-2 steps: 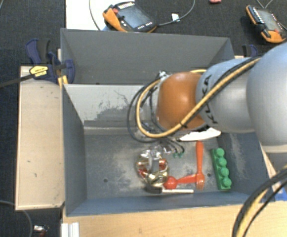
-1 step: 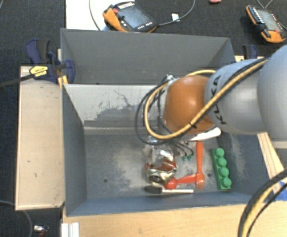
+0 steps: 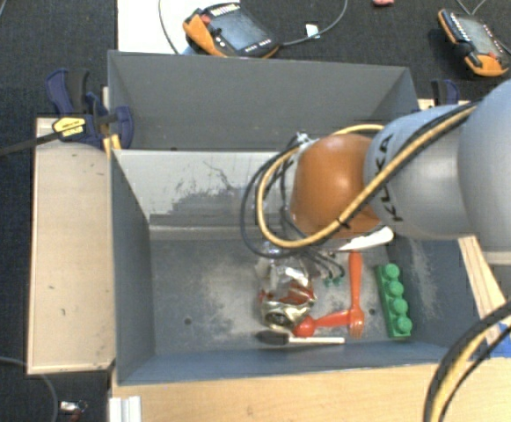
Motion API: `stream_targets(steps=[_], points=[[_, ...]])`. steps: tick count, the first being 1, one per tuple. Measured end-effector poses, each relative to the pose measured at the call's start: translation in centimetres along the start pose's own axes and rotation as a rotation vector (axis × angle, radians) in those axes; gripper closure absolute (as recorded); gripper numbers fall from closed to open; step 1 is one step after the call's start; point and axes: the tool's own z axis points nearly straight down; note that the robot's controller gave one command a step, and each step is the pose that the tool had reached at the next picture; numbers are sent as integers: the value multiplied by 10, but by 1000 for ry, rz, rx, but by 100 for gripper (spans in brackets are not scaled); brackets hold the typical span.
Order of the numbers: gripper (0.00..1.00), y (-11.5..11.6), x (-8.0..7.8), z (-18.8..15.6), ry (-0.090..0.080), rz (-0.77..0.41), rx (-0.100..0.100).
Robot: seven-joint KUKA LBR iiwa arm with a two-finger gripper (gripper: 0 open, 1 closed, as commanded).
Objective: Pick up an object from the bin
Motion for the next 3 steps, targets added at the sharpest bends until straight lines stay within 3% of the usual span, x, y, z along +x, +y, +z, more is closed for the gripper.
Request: stream_targets(steps=[2,3], points=[[100,0,0,-18,-3,4,0],[100,0,-1,-47,-3,6,0]])
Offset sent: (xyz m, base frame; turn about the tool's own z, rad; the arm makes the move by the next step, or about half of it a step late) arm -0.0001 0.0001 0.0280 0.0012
